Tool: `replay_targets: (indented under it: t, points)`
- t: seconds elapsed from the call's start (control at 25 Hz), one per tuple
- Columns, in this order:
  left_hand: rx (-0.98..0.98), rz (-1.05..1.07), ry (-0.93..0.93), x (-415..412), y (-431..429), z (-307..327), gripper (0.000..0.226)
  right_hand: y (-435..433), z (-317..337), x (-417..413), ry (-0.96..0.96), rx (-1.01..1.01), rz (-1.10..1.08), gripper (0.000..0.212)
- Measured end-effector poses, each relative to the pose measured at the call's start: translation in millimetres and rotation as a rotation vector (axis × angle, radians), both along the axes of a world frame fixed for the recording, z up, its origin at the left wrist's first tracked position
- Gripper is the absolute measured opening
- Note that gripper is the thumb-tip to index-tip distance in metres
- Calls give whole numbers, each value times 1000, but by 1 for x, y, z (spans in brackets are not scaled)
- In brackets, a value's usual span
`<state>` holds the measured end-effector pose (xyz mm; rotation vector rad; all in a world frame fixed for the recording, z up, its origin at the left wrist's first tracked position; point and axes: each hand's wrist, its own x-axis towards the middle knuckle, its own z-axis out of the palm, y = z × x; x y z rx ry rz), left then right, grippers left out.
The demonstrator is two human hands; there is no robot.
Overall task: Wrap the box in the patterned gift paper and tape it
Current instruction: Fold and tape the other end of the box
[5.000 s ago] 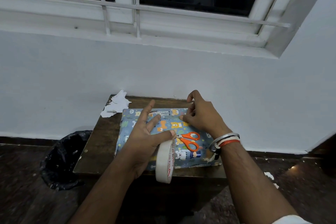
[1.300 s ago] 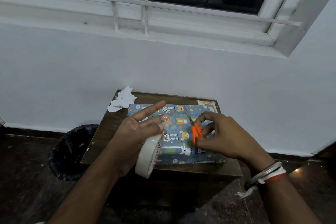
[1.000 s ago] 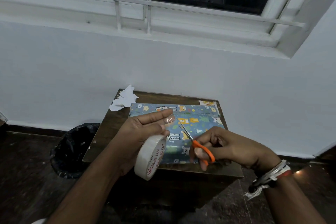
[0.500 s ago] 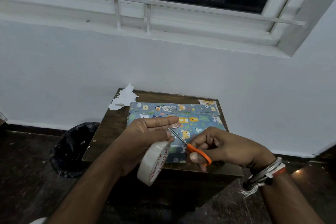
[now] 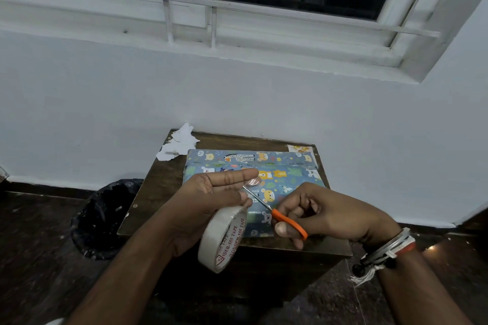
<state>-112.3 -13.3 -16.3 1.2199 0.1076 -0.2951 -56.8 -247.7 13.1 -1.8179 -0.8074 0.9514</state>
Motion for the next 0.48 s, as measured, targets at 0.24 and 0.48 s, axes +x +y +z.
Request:
replay_targets:
  t: [0.24,0.48]
  points:
    - [7,-3,-7,-2,-1,2,34,1,2,0,-7,17,25,17]
    - [28,-35,-14,-1,0,0,37,1,0,1,0,13,52,15]
